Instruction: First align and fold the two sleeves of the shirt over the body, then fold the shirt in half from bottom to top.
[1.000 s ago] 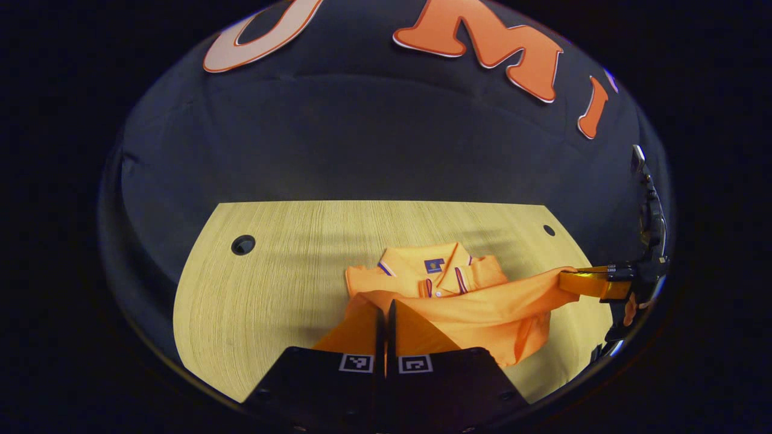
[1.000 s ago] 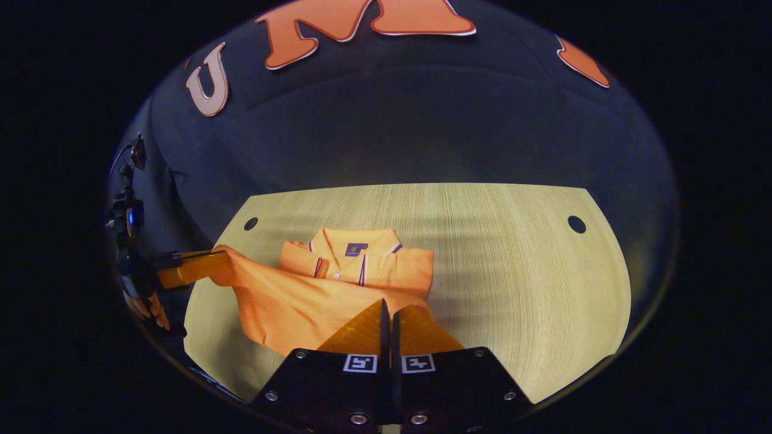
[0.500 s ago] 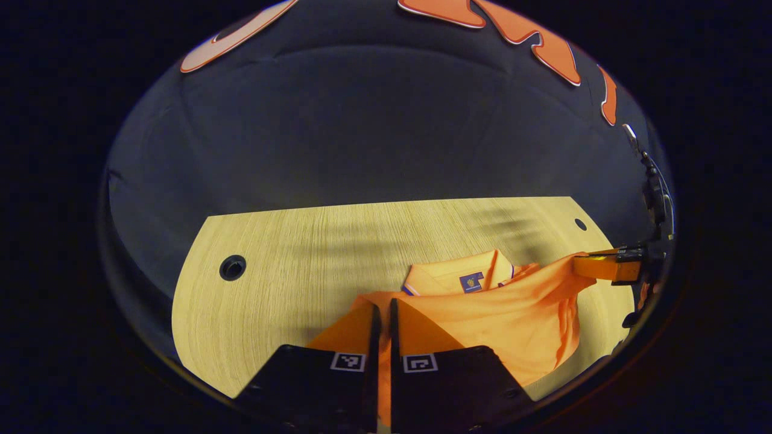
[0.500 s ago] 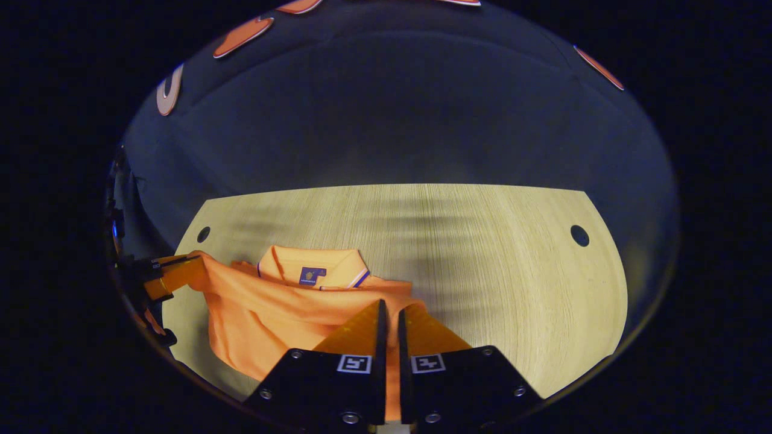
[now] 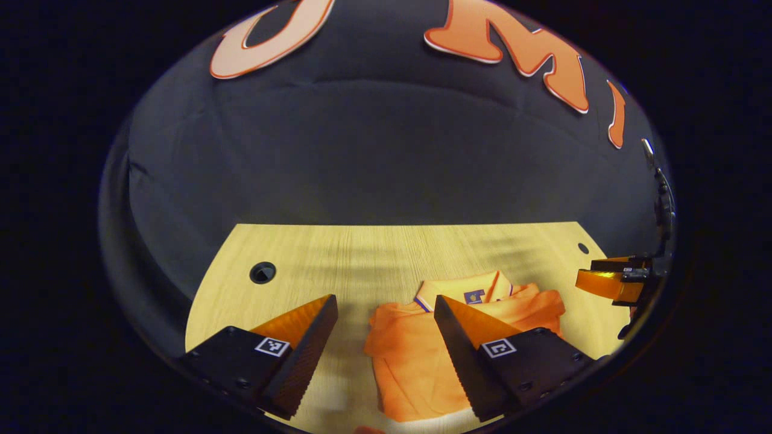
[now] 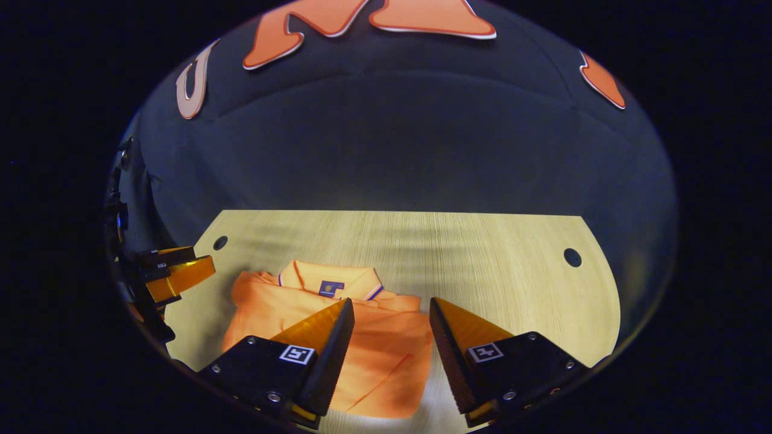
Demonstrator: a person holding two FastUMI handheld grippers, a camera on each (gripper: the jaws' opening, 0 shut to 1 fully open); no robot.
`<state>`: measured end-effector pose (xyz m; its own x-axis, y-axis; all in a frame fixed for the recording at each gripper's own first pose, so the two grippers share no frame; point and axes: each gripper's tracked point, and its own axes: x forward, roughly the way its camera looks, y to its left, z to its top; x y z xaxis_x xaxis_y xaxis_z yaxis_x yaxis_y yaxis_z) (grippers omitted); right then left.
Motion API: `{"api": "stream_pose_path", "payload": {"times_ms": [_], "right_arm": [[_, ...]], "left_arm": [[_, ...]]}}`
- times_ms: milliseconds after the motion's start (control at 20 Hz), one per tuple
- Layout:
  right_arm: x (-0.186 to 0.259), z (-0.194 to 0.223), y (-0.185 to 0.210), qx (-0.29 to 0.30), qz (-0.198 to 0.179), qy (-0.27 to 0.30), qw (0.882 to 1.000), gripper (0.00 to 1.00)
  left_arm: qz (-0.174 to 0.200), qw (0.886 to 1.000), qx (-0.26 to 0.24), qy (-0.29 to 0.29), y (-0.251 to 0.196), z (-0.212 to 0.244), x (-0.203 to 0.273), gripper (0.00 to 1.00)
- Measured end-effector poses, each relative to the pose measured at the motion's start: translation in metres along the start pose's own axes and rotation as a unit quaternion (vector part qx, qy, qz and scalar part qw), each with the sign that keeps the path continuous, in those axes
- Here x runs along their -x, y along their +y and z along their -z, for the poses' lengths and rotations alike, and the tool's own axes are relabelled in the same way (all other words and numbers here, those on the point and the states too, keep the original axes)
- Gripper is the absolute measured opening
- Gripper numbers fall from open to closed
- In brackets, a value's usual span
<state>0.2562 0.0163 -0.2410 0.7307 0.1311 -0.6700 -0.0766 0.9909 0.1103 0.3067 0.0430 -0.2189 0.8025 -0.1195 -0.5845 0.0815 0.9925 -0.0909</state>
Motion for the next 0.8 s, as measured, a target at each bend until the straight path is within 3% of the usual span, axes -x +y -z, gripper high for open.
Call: {"api": "stream_pose_path", "payload": {"times_ms": [50,250,550,800], "right_arm": [[0.010,-0.002,0.000,0.001,0.001,-0.011,1.000,0.82],[0.071,-0.007,0.003,0.013,-0.004,-0.061,0.998,0.94],[0.162,0.019,0.016,0.065,-0.006,-0.114,0.991,0.95],[0.229,0.057,0.034,0.073,-0.023,-0.135,0.988,0.95]], "left_arm": [[-0.006,1.000,-0.005,-0.010,0.002,-0.003,0.015,1.00],[-0.013,0.998,-0.015,-0.055,-0.002,-0.007,0.080,0.99],[-0.014,0.992,-0.025,-0.120,-0.031,0.007,0.186,0.99],[-0.019,0.985,-0.019,-0.168,-0.050,0.031,0.271,0.99]]}}
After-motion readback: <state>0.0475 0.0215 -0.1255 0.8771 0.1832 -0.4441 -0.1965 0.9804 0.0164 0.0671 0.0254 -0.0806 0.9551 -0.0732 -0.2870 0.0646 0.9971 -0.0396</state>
